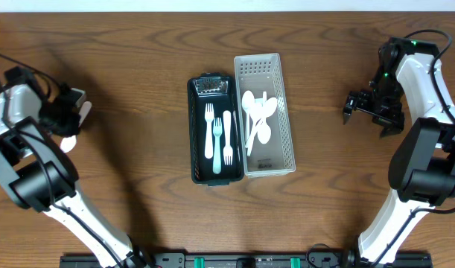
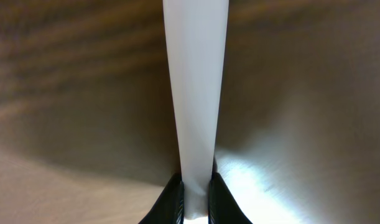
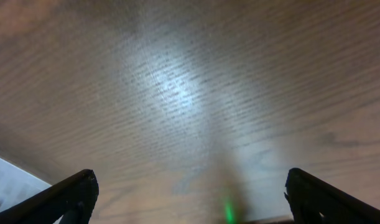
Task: Pack container
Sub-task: 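Lift the white spoon with the left gripper, then carry the spoon right and lower it into the green basket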
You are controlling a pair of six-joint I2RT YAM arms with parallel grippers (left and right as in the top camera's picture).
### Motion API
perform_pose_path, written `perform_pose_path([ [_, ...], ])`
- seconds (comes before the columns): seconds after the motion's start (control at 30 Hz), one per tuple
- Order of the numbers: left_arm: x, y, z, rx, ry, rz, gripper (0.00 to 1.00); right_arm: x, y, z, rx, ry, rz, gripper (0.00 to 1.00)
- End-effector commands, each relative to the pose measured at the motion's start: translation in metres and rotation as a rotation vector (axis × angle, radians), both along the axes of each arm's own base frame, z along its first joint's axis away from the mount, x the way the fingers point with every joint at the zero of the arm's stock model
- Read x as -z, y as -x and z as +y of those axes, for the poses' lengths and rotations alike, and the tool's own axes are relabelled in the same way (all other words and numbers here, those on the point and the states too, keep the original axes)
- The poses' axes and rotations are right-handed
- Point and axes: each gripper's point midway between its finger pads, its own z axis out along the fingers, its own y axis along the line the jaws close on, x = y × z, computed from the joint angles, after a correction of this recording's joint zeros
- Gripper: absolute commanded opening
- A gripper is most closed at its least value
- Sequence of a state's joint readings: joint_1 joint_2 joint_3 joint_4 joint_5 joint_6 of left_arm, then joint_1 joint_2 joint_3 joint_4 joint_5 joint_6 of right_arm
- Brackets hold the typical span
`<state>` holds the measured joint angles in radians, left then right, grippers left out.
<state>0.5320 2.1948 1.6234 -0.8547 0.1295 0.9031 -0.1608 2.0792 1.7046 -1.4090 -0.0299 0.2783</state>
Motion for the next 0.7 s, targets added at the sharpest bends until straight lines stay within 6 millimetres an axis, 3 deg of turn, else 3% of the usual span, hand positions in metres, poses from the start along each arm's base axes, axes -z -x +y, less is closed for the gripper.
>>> perform_pose_path([
  [0.0, -0.027, -0.015, -0.025, -0.084, 0.009, -0.054, 0.06, -0.004, -0.006, -0.001, 0.015, 0.003, -0.028, 0.98],
  [0.13, -0.065, -0.028, -0.052, -0.207, 0.012, -0.117, 0.06, -0.003, -0.008, -0.001, 0.013, 0.006, -0.038, 0.99],
  [0.3, -0.122, -0.024, -0.119, -0.200, 0.035, -0.156, 0.06, -0.003, -0.010, -0.003, 0.006, 0.012, -0.046, 0.98],
  [0.5, -0.190, -0.013, -0.226, -0.139, 0.107, -0.273, 0.05, -0.003, -0.011, -0.003, -0.015, 0.009, -0.050, 0.99],
  [0.57, -0.211, -0.005, -0.272, -0.091, 0.173, -0.319, 0.06, -0.003, -0.011, -0.003, -0.030, 0.005, -0.051, 0.99],
  [0.67, -0.228, 0.003, -0.316, -0.073, 0.233, -0.358, 0.06, -0.003, -0.011, -0.003, -0.051, 0.002, -0.051, 0.99],
])
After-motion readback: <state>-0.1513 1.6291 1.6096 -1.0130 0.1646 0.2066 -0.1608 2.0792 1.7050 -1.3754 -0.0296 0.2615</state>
